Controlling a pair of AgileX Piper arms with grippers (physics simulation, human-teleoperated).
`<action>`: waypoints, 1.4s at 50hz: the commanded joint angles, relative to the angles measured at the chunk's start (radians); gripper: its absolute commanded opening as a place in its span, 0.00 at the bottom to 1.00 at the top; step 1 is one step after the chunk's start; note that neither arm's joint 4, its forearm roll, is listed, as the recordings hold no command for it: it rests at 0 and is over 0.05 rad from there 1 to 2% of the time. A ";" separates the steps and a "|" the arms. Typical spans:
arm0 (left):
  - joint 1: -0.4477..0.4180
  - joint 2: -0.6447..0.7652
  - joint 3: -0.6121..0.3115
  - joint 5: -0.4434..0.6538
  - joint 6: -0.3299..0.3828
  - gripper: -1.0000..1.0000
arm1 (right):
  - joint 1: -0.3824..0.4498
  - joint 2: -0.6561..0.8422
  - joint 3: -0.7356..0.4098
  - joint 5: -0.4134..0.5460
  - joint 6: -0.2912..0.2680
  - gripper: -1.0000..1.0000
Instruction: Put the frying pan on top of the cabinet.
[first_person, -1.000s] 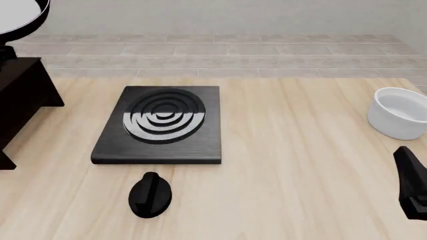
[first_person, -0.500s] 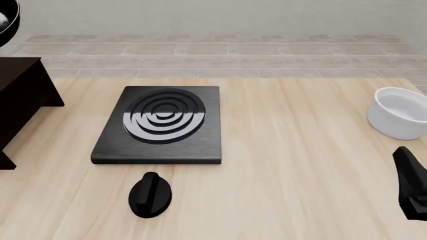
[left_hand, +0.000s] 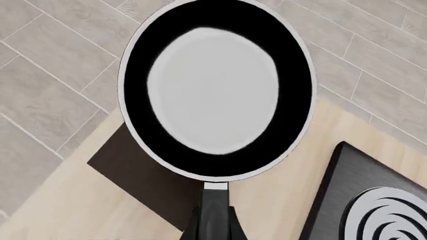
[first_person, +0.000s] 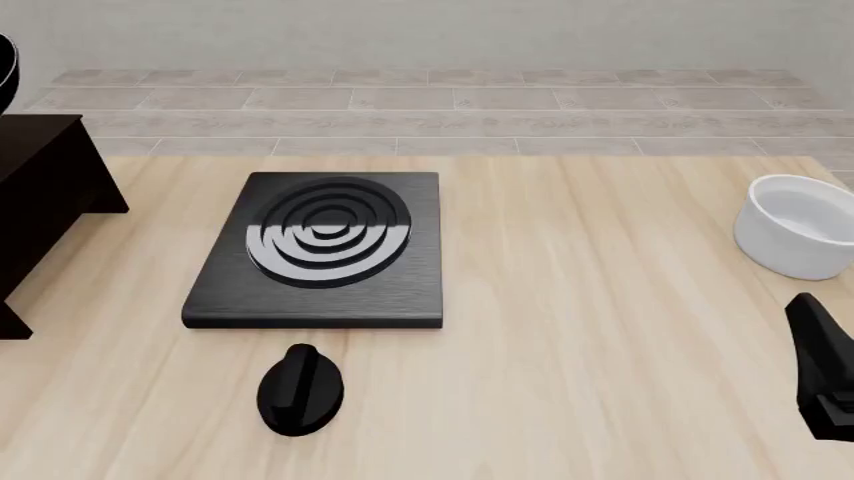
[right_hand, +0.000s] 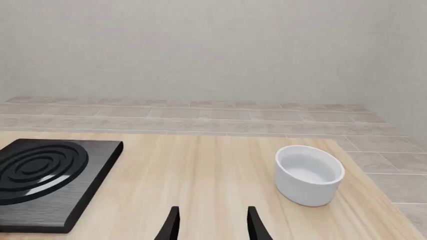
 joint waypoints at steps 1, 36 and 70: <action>0.029 0.040 -0.011 -0.034 0.010 0.00 | 0.000 0.000 0.000 0.000 0.000 1.00; 0.041 0.146 0.040 -0.117 0.017 0.00 | -0.003 0.000 0.000 -0.001 0.005 1.00; 0.003 0.084 0.065 -0.140 -0.020 1.00 | 0.000 0.002 0.000 -0.004 0.003 1.00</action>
